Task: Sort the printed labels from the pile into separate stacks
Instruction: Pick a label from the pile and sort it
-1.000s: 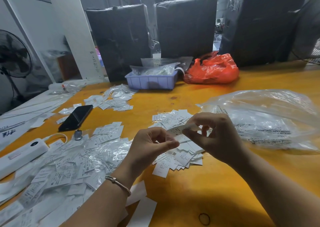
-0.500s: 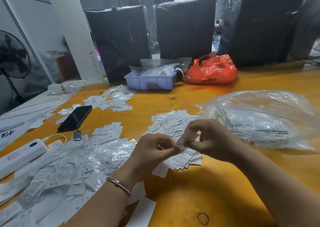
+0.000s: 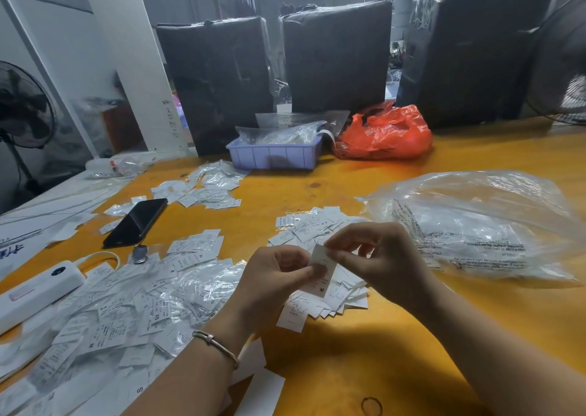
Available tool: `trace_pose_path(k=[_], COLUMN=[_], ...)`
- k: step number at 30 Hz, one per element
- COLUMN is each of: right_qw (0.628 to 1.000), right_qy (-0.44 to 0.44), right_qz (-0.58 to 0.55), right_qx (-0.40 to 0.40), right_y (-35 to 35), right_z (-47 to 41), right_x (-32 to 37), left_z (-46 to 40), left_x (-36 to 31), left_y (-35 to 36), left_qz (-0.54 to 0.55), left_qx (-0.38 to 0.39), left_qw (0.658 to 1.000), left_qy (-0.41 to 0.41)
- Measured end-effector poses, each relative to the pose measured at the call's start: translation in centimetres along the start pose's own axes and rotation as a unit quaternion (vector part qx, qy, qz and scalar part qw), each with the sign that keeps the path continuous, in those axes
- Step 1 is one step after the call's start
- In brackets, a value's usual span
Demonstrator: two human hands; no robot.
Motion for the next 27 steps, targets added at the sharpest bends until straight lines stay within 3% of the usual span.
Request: trace_pose_path(k=[10, 14, 17, 21, 24, 27], right_qw=[0.998, 1.0, 0.99, 0.937, 0.904, 0.851], right_qy=[0.012, 0.009, 0.058, 0.184, 0.225, 0.301], right_qz=[-0.034, 0.02, 0.12, 0.292, 0.343, 0.42], right_qx=[0.059, -0.001, -0.039, -0.045, -0.117, -0.086], right_y=[1.6, -0.6, -2.9, -4.9, -7.8, -9.2], right_z=[0.3, -0.2, -0.6, -0.2, 0.4, 1.0], right_x=[-0.4, -0.9, -2.8, -6.6, -7.7, -9.6], left_z=[-0.1, -0.4, -0.5, -0.3, -0.1, -0.1], left_x=[0.2, 0.7, 0.9, 1.5, 2.3, 3.0], left_y=[-0.1, -1.2, -2.8, -5.4, -7.3, -8.9], left_qz=[-0.005, 0.003, -0.006, -0.077, -0.175, -0.266], left_qx=[0.004, -0.025, -0.057, -0.121, -0.174, -0.203], left_qw=[1.0, 1.0, 0.998, 0.988, 0.966, 0.937], left_qy=[0.003, -0.019, -0.032, -0.052, -0.079, -0.102])
Point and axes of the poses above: each hand's wrist, its own z-axis away from the middle knuckle, its own y-axis out of the palm, x = y × z, the point moved 10 cm from there along -z, towards the middle knuckle, and after that the axes turned 4 degrees about -z, right-handed, at the moved point
